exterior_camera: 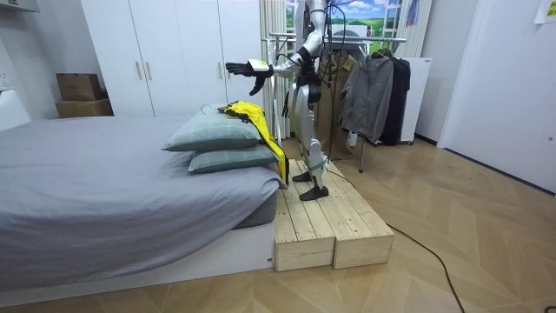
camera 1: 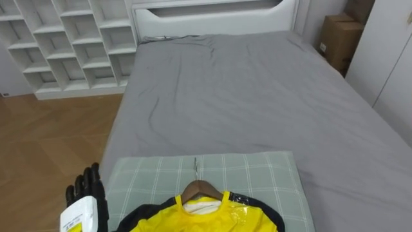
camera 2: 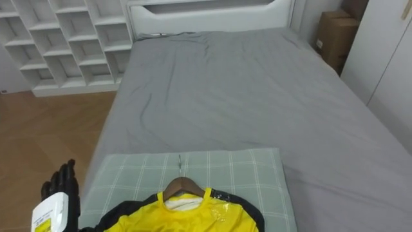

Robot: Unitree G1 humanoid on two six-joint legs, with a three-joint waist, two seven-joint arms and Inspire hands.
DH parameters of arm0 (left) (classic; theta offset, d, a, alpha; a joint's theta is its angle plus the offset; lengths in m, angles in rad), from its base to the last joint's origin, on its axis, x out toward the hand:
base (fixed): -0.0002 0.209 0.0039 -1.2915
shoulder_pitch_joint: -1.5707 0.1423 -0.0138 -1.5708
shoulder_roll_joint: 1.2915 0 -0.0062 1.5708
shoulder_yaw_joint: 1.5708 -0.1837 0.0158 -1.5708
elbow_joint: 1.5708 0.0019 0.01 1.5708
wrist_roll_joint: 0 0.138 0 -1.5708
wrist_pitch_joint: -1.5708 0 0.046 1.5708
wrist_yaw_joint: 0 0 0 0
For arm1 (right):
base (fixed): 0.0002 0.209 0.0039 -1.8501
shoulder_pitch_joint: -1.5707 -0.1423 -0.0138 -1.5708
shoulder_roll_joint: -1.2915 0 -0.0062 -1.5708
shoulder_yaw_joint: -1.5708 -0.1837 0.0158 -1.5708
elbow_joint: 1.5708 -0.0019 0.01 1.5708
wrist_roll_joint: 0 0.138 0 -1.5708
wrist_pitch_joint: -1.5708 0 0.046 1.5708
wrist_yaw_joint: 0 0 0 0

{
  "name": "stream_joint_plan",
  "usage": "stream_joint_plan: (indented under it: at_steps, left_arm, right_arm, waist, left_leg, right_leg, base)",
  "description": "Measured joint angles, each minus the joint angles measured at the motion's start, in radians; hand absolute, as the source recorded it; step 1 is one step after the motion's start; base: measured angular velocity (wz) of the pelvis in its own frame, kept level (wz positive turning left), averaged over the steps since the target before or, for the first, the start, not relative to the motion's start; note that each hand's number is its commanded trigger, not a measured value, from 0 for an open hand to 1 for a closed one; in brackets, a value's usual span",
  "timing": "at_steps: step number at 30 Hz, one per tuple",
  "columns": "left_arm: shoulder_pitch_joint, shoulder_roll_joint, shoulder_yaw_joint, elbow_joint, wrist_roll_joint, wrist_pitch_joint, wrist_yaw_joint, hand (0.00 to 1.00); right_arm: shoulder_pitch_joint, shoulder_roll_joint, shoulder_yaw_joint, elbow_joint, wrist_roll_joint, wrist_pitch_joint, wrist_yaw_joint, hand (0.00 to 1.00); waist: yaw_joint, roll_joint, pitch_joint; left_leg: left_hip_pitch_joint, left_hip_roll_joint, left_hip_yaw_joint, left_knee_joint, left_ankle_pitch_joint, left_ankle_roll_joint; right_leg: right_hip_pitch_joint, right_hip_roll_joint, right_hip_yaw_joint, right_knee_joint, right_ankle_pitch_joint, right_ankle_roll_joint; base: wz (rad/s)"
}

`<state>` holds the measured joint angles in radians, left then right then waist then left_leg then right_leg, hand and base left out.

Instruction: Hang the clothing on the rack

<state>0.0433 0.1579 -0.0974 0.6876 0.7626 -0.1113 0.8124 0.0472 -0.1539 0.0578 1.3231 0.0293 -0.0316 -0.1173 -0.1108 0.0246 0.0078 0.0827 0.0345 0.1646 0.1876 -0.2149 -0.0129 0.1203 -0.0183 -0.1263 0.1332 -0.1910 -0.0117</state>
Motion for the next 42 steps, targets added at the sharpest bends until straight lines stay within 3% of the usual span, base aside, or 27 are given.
stream_joint_plan:
  at_steps: [11,15,26,30,34,42]
  left_arm:
    - [0.0,0.0,-0.002,0.0,0.016,0.005,-0.022,0.0]
    - [0.0,0.0,-0.004,0.002,0.015,0.036,-0.049,0.0]
    - [-0.004,0.0,-0.005,0.002,0.016,0.094,-0.11,0.0]
    - [-0.015,0.006,-0.004,0.002,0.015,0.098,-0.113,0.0]
    - [-0.052,0.019,-0.002,0.002,0.016,0.098,-0.117,0.0]
    - [-0.076,0.022,0.02,0.002,0.017,0.098,-0.119,0.0]
  right_arm:
    - [0.001,0.001,0.0,-0.002,-0.009,-0.001,0.001,0.0]
    - [0.003,0.0,-0.001,-0.002,-0.043,0.002,0.001,0.0]
    - [0.021,-0.003,-0.001,0.003,-0.194,0.076,0.0,0.0]
    - [0.025,-0.005,-0.001,0.006,-0.226,0.077,0.0,0.0]
    - [0.032,-0.005,-0.001,0.005,-0.236,0.08,0.0,0.0]
    - [0.052,-0.005,-0.021,0.003,-0.276,0.088,0.011,0.0]
  waist:
    - [-0.006,-0.006,-0.0021]
    - [-0.021,-0.014,-0.0067]
    - [-0.048,-0.009,-0.0115]
    - [-0.052,-0.01,-0.0098]
    - [-0.052,-0.016,-0.0028]
    - [-0.053,-0.016,-0.0031]
  left_leg:
    - [0.0,0.0,0.0,0.0,0.0,0.0]
    - [0.0,0.0,0.006,0.0,0.0,0.0]
    - [0.016,0.006,0.039,-0.009,0.0,0.0]
    - [0.016,0.006,0.04,-0.008,0.0,0.0]
    - [0.013,0.006,0.043,-0.008,0.0,0.0]
    - [0.004,0.006,0.046,-0.01,0.0,0.0]
  right_leg:
    - [-0.001,0.0,0.003,0.001,0.0,0.0]
    - [-0.001,0.0,0.005,0.002,0.0,0.0]
    - [-0.012,0.003,0.041,0.012,0.001,0.001]
    - [-0.016,0.003,0.04,0.018,0.001,0.001]
    - [-0.024,0.002,0.044,0.018,0.001,0.001]
    - [-0.033,0.002,0.043,0.02,0.003,0.002]
  base:
    - [0.0]
    - [-0.02]
    - [-0.1]
    - [-0.02]
    - [-0.01]
    - [-0.01]
